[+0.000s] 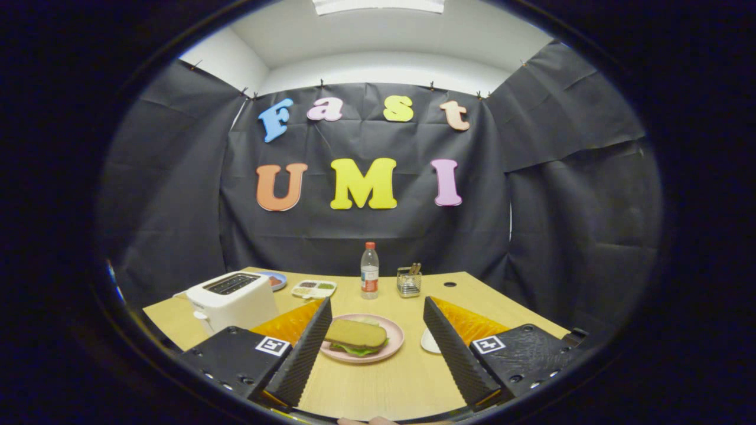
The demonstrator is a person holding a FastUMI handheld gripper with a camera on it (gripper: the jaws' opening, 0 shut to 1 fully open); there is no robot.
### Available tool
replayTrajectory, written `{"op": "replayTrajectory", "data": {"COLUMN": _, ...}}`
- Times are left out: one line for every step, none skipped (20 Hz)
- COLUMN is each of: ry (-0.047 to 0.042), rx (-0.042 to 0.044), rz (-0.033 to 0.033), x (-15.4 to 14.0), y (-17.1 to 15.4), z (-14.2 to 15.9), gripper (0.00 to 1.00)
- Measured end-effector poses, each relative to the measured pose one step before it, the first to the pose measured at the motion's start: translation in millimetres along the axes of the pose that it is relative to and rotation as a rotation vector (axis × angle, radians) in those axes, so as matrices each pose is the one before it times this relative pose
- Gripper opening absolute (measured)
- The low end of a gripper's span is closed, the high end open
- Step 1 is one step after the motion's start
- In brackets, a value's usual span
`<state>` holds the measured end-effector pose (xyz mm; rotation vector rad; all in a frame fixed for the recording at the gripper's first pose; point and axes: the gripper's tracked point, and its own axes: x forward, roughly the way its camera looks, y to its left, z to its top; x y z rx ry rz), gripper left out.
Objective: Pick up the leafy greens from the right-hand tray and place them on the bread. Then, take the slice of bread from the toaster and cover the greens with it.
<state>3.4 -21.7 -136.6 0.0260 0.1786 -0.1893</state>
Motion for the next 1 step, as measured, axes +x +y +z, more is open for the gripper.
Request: {"op": "replayTrajectory", "data": {"ry": 0.00281, "rx": 0.00353, "rz": -0.00243, "x": -6.94, "y": -4.16, "z": 4.04, "gripper": 0.96}}
